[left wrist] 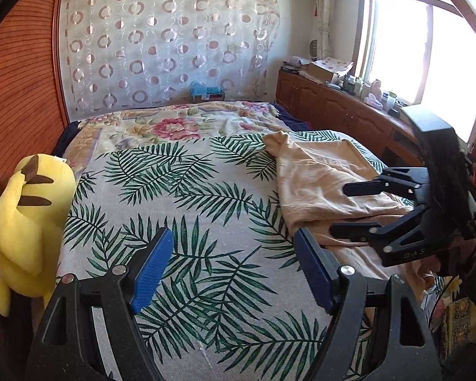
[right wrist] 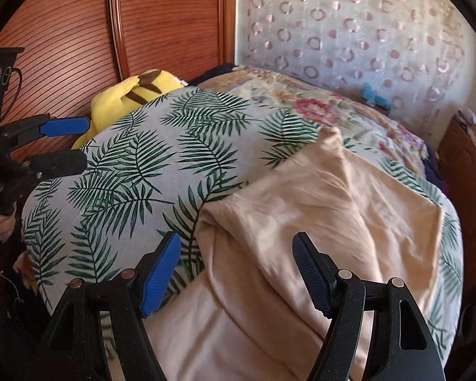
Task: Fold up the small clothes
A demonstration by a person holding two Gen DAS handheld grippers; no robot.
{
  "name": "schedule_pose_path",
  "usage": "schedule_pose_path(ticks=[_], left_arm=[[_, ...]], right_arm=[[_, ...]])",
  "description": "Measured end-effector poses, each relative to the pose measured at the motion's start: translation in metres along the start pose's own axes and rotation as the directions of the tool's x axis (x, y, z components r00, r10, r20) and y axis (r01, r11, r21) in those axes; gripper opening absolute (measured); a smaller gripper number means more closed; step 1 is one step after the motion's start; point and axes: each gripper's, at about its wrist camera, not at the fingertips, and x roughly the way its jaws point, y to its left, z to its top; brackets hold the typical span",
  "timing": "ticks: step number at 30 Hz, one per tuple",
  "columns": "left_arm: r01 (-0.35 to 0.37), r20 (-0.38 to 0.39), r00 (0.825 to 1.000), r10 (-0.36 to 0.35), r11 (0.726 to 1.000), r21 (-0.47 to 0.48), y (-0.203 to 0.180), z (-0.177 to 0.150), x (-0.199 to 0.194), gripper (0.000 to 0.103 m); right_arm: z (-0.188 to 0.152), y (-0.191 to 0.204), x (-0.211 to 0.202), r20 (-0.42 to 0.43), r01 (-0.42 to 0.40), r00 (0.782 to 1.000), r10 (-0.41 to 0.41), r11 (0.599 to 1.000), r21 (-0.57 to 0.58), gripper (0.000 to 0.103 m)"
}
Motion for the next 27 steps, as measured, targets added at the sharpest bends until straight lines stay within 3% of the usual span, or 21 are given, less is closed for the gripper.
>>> schedule_pose_path(ticks=[5,10,13,14,16,22,27], left_arm=[[-0.01,0.014,1.0,0.01,1.0,-0.027,0.01,0.005,0.002,0.079],[-0.015,0.017,1.0,0.015,0.999,-0.028,0.013,0.011,0.006,0.079],[-0.012,0.011,1.0,0.012,1.0,-0.024,0.012,0.015,0.012,0.079],[-0.009,0.008,1.0,0.009,1.0,-0.022,0.012,0.017,0.015,0.079],[0.001,0.002,1.0,-0.001,1.0,-0.021,0.01,0.019,0.021,0.079],[0.009,-0.006,1.0,-0.009,1.0,-0.018,0.001,0.021,0.043,0.079],[0.022,-0.04,0.999,-0.024,0.999,-0.038,-0.003,0.024,0.062,0.079]], right_arm=[[0.021,-0.002,0.032,-0.058,-0.069,0.996,0.067,0.997,-0.035,0.075],[0.028,-0.009,0.057,-0.095,-0.076,0.993,0.073,0.996,-0.035,0.074],[0.026,-0.008,0.061,-0.103,-0.044,0.994,0.037,0.996,-0.074,0.053],[0.025,-0.005,0.059,-0.096,-0.044,0.995,0.035,0.995,-0.089,0.033],[0.027,-0.007,0.057,-0.098,-0.058,0.994,0.05,0.995,-0.087,0.01],[0.04,-0.056,-0.003,0.048,-0.062,0.997,0.061,0.998,0.024,0.009],[0.052,-0.129,-0.037,0.094,0.081,0.991,-0.091,0.991,0.106,0.009]])
